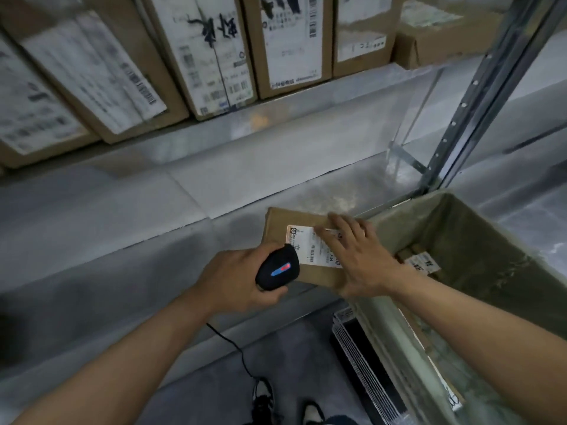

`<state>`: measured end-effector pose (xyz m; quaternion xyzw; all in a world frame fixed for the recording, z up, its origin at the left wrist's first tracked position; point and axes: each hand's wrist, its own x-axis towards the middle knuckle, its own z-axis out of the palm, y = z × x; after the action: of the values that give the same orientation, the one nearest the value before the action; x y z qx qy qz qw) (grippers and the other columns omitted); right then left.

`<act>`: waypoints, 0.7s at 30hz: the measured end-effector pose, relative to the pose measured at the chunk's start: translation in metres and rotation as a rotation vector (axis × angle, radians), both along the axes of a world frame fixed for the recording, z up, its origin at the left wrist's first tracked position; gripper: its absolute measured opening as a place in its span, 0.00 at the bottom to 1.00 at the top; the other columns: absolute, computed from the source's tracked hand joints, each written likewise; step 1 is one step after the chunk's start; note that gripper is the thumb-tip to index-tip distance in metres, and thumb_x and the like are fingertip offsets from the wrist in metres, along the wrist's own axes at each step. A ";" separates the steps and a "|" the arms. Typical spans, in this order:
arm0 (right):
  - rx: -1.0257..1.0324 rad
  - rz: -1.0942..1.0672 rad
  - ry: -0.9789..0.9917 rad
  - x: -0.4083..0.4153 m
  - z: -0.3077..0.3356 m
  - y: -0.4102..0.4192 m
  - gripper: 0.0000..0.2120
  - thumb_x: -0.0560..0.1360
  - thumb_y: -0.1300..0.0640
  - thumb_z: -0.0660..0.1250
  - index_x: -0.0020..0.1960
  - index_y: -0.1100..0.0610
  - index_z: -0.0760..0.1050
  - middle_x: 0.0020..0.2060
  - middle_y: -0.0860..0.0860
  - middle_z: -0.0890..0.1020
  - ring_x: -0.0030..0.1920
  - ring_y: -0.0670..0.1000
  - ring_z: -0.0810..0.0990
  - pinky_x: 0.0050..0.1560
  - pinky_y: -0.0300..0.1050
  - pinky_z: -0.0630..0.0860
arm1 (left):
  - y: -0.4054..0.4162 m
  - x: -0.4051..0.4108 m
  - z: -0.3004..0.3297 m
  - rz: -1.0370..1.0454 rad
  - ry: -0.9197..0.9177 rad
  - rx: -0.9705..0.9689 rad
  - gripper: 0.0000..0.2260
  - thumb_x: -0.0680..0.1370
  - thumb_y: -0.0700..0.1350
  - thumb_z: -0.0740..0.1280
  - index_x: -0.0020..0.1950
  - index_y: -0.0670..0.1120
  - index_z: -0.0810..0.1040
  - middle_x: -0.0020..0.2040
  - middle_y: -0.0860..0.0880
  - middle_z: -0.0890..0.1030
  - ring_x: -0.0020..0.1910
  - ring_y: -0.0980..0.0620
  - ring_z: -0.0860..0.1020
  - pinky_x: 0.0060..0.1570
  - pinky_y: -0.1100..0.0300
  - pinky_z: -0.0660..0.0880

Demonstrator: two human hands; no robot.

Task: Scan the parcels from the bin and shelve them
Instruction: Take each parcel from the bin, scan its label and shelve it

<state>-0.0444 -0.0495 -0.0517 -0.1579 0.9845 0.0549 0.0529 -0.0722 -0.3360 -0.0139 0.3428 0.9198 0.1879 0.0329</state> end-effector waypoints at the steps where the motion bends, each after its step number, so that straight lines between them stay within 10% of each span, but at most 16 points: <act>1: -0.009 0.029 0.009 -0.005 0.000 -0.008 0.67 0.54 0.27 0.73 0.82 0.56 0.50 0.78 0.67 0.55 0.76 0.68 0.57 0.73 0.66 0.56 | -0.010 0.003 0.002 0.018 0.004 -0.012 0.33 0.68 0.70 0.66 0.70 0.64 0.63 0.53 0.60 0.85 0.45 0.55 0.83 0.43 0.57 0.80; 21: -0.026 0.524 0.049 -0.017 0.018 -0.198 0.64 0.53 0.30 0.72 0.81 0.57 0.54 0.77 0.67 0.57 0.75 0.67 0.58 0.73 0.64 0.57 | -0.188 0.120 0.017 0.355 0.164 -0.117 0.32 0.66 0.72 0.62 0.68 0.63 0.61 0.50 0.54 0.86 0.43 0.45 0.84 0.40 0.52 0.81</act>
<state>-0.0615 -0.2473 -0.0336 -0.4065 0.9117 0.0580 0.0110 0.0480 -0.5237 0.0031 0.1868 0.9748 0.1082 -0.0560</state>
